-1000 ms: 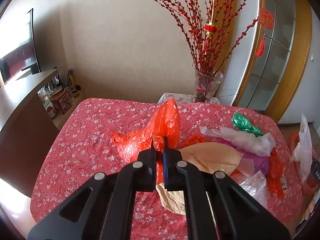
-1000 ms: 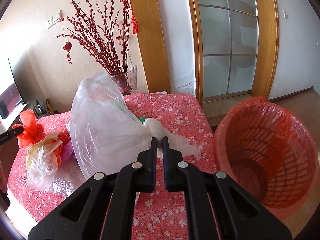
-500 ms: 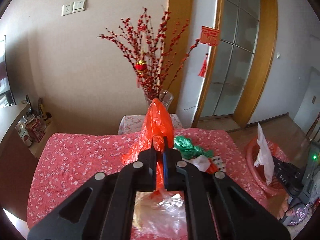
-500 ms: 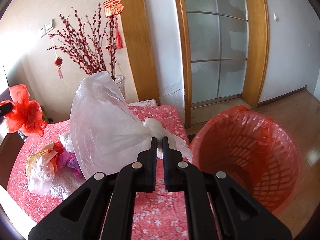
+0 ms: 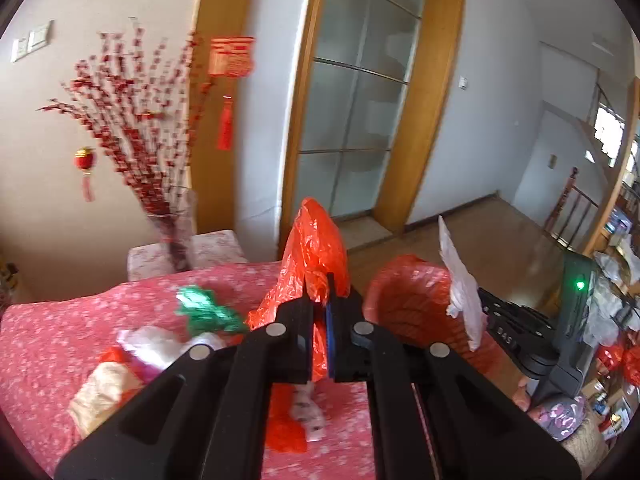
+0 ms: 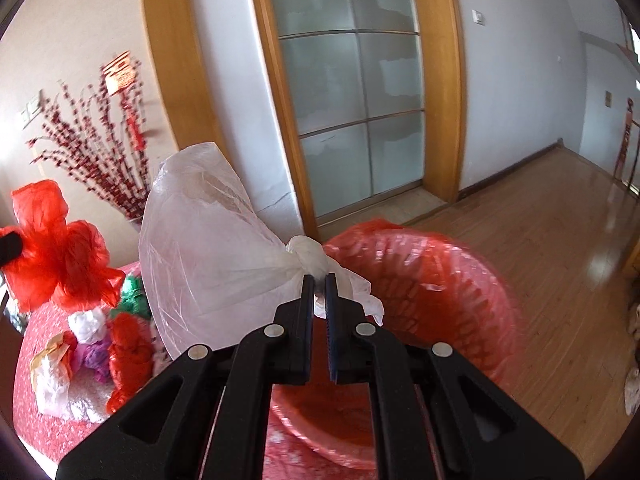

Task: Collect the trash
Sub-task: 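Carry both bags over the wastebasket and open both tools to drop them, then grasp the beige paper with the left tool while the right tool approaches the red bag, then close the right tool on the red plastic bag and lift it, then carry the beige paper and red bag to the wastebasket and release both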

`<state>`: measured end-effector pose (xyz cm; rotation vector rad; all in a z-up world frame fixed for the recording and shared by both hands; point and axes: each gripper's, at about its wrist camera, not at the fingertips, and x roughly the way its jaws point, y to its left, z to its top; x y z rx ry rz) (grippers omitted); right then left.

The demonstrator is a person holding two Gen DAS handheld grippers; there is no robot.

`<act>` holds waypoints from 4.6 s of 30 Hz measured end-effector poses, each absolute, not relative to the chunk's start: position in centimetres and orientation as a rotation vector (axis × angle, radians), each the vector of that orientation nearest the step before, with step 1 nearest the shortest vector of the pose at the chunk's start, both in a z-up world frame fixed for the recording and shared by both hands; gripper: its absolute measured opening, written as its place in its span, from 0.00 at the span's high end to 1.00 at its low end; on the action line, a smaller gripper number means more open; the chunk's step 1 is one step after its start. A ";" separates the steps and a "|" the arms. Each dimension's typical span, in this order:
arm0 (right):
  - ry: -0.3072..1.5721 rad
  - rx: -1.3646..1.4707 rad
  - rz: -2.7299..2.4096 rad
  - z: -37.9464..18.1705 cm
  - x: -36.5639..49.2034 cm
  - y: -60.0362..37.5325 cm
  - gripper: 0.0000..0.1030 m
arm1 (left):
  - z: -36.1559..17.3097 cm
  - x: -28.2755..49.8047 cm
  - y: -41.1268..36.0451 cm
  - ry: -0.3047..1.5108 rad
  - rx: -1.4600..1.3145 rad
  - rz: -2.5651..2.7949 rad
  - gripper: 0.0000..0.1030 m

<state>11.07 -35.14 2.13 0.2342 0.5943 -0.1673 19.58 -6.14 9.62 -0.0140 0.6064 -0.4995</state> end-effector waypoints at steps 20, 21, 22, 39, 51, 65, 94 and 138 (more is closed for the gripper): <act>0.618 0.366 -0.305 0.0 10.7 -44.3 0.94 | 4.6 20.9 -20.1 0.711 -0.031 -0.783 0.94; 0.619 0.371 -0.304 0.0 10.7 -44.5 0.94 | 4.3 20.9 -20.5 0.720 -0.035 -0.793 0.94; 0.619 0.372 -0.302 0.0 10.8 -44.7 0.94 | 4.0 21.2 -20.7 0.729 -0.037 -0.797 0.94; 0.607 0.300 -0.321 -0.1 10.1 -43.7 0.58 | 1.5 21.5 -15.8 0.733 -0.016 -0.629 0.68; 0.554 0.143 -0.137 1.4 10.2 -34.4 0.57 | 3.6 17.2 -2.7 0.590 -0.005 -0.329 0.59; 0.622 0.079 0.074 -1.0 11.3 -24.5 0.57 | 0.5 15.0 12.0 0.620 0.014 -0.023 0.57; 0.682 0.053 0.174 -2.4 12.2 -19.4 0.57 | -1.4 16.7 16.7 0.680 -0.140 -0.008 0.97; 0.595 0.087 0.310 2.1 13.1 -16.8 0.66 | 4.5 16.8 15.8 0.571 -0.091 -0.076 0.97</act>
